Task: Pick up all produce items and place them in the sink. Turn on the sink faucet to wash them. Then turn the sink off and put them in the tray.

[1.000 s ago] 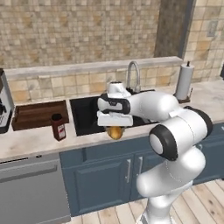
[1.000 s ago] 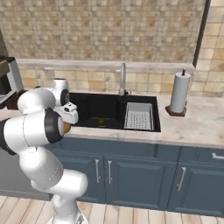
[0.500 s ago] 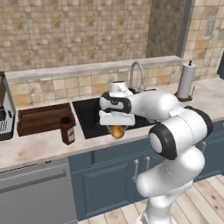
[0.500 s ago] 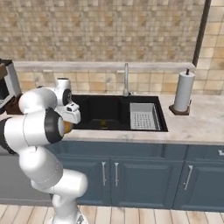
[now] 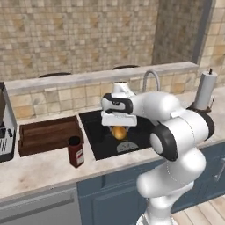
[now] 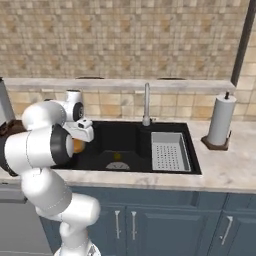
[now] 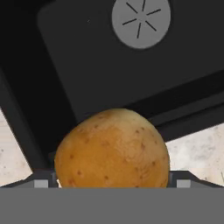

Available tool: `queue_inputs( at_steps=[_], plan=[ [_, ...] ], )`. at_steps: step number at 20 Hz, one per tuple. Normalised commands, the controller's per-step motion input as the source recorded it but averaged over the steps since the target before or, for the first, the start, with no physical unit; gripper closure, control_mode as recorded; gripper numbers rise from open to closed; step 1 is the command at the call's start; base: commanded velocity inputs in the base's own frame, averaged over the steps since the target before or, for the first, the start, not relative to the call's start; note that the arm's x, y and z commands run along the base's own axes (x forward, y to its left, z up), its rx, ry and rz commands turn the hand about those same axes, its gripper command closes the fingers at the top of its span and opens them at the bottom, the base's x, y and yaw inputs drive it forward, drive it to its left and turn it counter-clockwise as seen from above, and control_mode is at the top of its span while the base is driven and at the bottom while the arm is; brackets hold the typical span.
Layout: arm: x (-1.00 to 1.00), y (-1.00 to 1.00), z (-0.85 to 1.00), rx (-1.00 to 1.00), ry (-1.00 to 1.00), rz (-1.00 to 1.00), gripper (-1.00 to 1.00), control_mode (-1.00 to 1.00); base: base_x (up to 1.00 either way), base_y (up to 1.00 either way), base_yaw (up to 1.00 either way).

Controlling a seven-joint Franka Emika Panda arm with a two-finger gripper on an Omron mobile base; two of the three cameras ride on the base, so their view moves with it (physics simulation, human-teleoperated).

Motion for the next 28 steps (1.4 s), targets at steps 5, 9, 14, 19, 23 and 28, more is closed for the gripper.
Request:
queue_inputs(
  at_steps=[5, 9, 14, 19, 23, 28],
  plan=[
    [0.00, 0.00, 0.00, 0.00, 0.00, 0.00, 1.00, 1.00, 0.50, 0.48, 0.12],
    [0.00, 0.00, 0.00, 0.00, 0.00, 0.00, 1.00, 1.00, 0.45, 0.53, 0.18],
    [0.00, 0.00, 0.00, 0.00, 0.00, 0.00, 1.00, 1.00, 0.50, 0.45, 0.20],
    [0.07, 0.06, 0.03, 0.00, 0.02, 0.04, 1.00, -1.00, 0.37, 0.31, 0.14],
    [0.19, 0.32, 0.22, 0.00, 0.04, 0.22, 1.00, -1.00, 0.00, 0.00, 0.00],
    [0.21, 0.27, 0.23, 0.00, 0.01, 0.26, 1.00, -1.00, 0.00, 0.00, 0.00]
  ],
)
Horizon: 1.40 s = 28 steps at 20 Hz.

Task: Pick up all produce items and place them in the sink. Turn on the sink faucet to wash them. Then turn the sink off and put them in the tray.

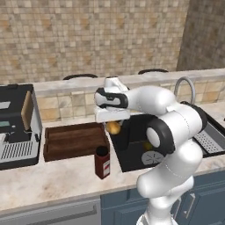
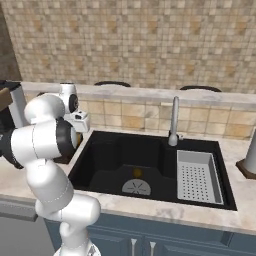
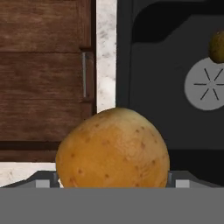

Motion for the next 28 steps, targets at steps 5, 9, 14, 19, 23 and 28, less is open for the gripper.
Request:
queue_inputs(
  at_steps=[5, 9, 14, 19, 23, 28],
  plan=[
    [0.13, 0.40, 0.09, 0.00, 0.03, 0.24, 1.00, -1.00, 0.00, 0.00, 0.00],
    [0.02, 0.45, 0.00, 0.00, 0.02, 0.22, 1.00, -1.00, 0.00, 0.00, 0.00],
    [0.08, 0.40, 0.00, 0.00, 0.03, 0.23, 1.00, -1.00, 0.00, 0.00, 0.00],
    [0.20, 0.45, 0.00, 0.01, 0.06, 0.21, 1.00, -1.00, 0.00, 0.00, 0.00],
    [0.00, 0.44, 0.00, 0.00, 0.06, 0.19, 1.00, -1.00, 0.00, 0.00, 0.00],
    [0.00, 0.35, -0.03, 0.01, 0.06, 0.18, 1.00, -1.00, 0.00, 0.00, 0.00]
  ],
)
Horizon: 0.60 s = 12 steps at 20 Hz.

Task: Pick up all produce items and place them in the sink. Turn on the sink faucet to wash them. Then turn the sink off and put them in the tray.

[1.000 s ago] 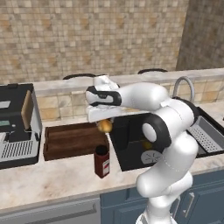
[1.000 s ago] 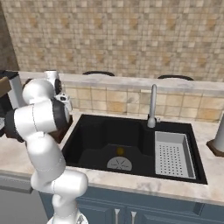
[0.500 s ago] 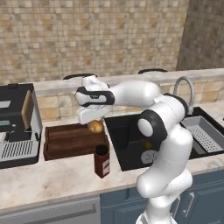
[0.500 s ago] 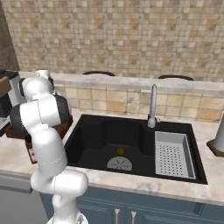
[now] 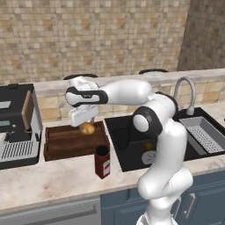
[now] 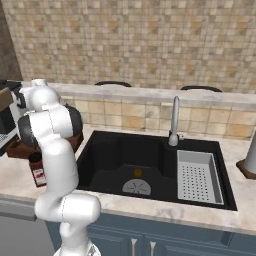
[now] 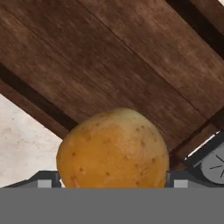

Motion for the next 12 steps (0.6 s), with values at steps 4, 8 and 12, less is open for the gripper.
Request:
queue_inputs(
  at_steps=[4, 8, 12],
  plan=[
    [0.01, 0.21, -0.15, 0.04, 0.05, 0.15, 1.00, -1.00, 0.00, 0.00, 0.00],
    [0.20, 0.02, -0.32, 0.09, 0.02, 0.09, 1.00, -1.00, 0.00, 0.00, 0.00],
    [0.21, 0.00, -0.36, 0.13, 0.00, 0.07, 1.00, -1.00, 0.00, 0.00, 0.00]
  ],
)
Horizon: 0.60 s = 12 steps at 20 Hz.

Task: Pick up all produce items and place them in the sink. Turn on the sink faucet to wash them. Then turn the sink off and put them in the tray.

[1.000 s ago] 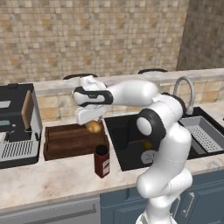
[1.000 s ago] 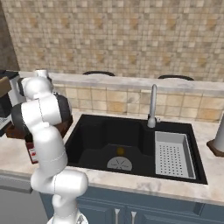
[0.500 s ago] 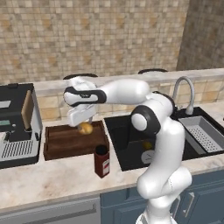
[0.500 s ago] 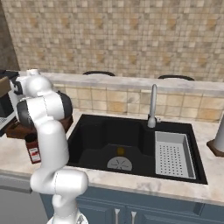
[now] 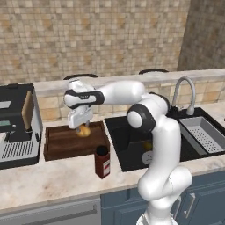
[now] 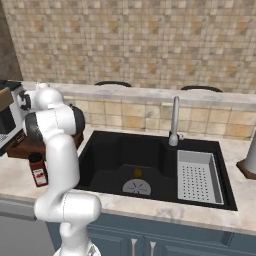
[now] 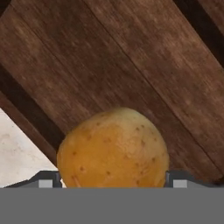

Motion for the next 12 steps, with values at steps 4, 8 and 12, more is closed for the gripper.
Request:
queue_inputs(
  at_steps=[4, 8, 12],
  plan=[
    [0.06, 0.00, -0.36, 0.13, 0.00, 0.05, 1.00, -1.00, 0.00, 0.00, 0.00],
    [0.00, 0.14, -0.44, 0.09, 0.00, 0.01, 1.00, -1.00, 0.00, 0.00, 0.00],
    [0.00, 0.20, -0.31, 0.04, -0.01, 0.00, -1.00, -1.00, 0.00, 0.00, 0.00]
  ],
)
